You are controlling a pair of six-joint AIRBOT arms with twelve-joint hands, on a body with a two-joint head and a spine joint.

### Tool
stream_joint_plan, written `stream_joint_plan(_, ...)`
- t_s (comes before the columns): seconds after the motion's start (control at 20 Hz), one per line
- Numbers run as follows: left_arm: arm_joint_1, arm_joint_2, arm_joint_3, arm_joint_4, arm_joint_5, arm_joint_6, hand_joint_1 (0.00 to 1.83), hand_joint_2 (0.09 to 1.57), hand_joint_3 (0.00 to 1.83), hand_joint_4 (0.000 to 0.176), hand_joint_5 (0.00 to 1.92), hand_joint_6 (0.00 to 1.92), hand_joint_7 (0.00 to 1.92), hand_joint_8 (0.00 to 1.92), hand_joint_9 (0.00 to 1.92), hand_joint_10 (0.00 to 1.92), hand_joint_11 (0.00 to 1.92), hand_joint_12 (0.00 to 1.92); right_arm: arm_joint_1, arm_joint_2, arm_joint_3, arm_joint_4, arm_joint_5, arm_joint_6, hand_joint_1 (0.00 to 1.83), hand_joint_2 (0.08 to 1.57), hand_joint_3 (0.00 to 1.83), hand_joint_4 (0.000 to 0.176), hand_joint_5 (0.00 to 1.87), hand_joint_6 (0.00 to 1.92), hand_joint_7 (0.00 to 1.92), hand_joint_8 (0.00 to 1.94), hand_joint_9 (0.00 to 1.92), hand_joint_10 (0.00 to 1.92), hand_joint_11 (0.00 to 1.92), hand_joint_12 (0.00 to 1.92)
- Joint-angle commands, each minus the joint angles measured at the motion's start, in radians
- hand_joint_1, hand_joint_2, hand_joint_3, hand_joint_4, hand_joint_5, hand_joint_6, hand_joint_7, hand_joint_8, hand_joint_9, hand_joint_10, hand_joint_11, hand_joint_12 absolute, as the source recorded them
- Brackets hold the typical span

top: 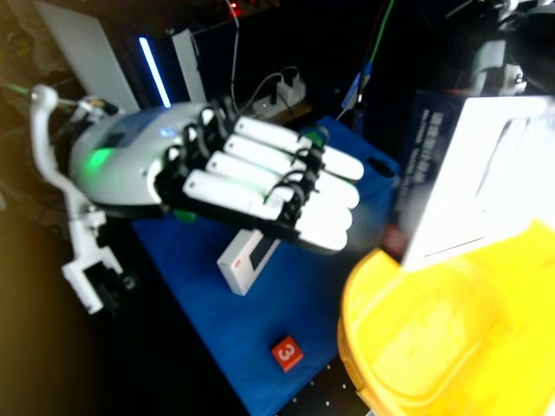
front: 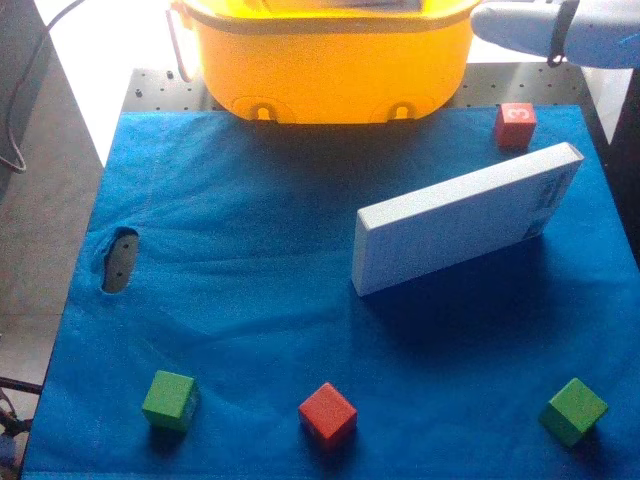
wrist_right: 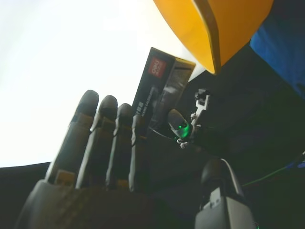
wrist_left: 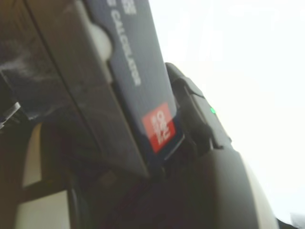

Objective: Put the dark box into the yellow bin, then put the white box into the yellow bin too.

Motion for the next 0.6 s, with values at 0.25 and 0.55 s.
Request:
stream_joint_plan(0.25, -0.001, 0.01, -0.004, -0.047, -0.11, -0.016, 0.96, 0.85, 0.0, 0.176, 0.28, 0.0, 0.26, 0.0, 0.16, 0.0, 0.15, 0.1, 0.021, 0.0, 0.001, 0.011, 0.122, 0.009, 0.21, 1.05, 0.0, 0.0, 0.37, 0.0, 0.46, 0.0, 0.49, 0.0, 0.4, 0.08)
stream_joint_plan(0.55, 0.005, 0.049, -0.03, -0.048, -0.105, -0.02, 0.93, 0.83, 0.0, 0.176, 0.25, 0.0, 0.23, 0.0, 0.15, 0.0, 0.13, 0.08, 0.02, 0.017, -0.015, 0.012, 0.123, 0.023, 0.2, 1.0, 0.0, 0.0, 0.35, 0.0, 0.51, 0.02, 0.49, 0.01, 0.4, 0.08)
